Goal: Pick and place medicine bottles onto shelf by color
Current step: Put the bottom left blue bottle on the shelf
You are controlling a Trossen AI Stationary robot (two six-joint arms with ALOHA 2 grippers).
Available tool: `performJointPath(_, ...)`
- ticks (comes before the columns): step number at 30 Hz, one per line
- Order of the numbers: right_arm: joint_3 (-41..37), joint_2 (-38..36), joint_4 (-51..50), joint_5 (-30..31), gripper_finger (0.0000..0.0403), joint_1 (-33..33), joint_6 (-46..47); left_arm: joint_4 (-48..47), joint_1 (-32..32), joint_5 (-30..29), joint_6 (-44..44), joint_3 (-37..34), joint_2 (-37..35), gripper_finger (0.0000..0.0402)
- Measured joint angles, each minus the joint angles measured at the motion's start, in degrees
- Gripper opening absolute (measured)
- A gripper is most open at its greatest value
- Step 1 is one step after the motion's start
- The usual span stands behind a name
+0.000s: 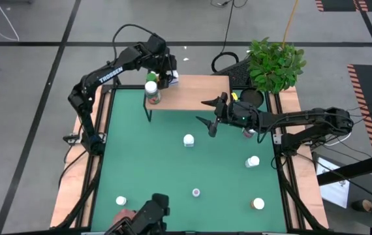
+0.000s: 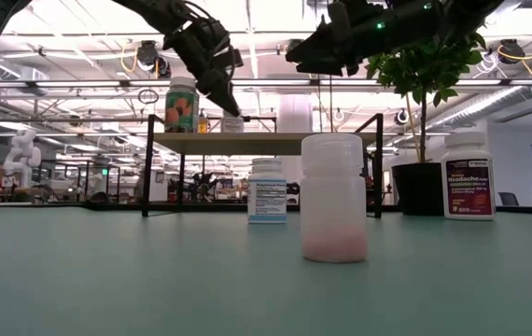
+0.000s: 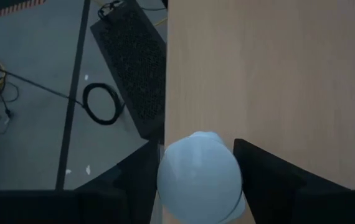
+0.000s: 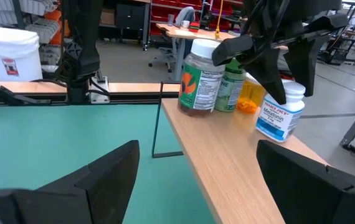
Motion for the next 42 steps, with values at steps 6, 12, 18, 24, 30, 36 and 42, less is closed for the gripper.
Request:
performJointPath(6, 0.0, 0.0, 0.0, 0.0, 0.0320, 0.0, 0.0, -0.2, 0.0, -0.6, -1.8, 0.0, 0.0, 0.0210)
performJointPath(12, 0.0, 0.0, 0.0, 0.0, 0.0320, 0.0, 0.0, -0.2, 0.0, -0.6, -1.9, 0.0, 0.0, 0.0235)
performJointPath(18, 0.0, 0.0, -0.3, 0.0, 0.0320, 0.0, -0.1, -0.2, 0.0, -0.6, -2.2, 0.0, -0.2, 0.0243)
performJointPath(24, 0.0, 0.0, -0.2, 0.0, 0.0320, 0.0, -0.3, 0.2, -1.3, -1.4, -2.9, 0.0, -3.9, 0.0244)
performJointPath(30, 0.0, 0.0, -0.2, 0.0, 0.0320, 0.0, -0.3, -0.1, -5.2, -4.5, -9.5, 0.0, -10.6, 0.0244)
performJointPath(36, 0.0, 0.0, 0.1, -0.2, 0.0320, 0.4, -3.4, -9.9, -12.1, -5.6, -19.0, 0.0, -15.8, 0.0238)
performJointPath(42, 0.0, 0.0, 0.0, -11.8, 0.0320, 1.6, -4.5, -17.7, -22.7, -8.2, -26.6, -1.4, -17.5, 0.0201)
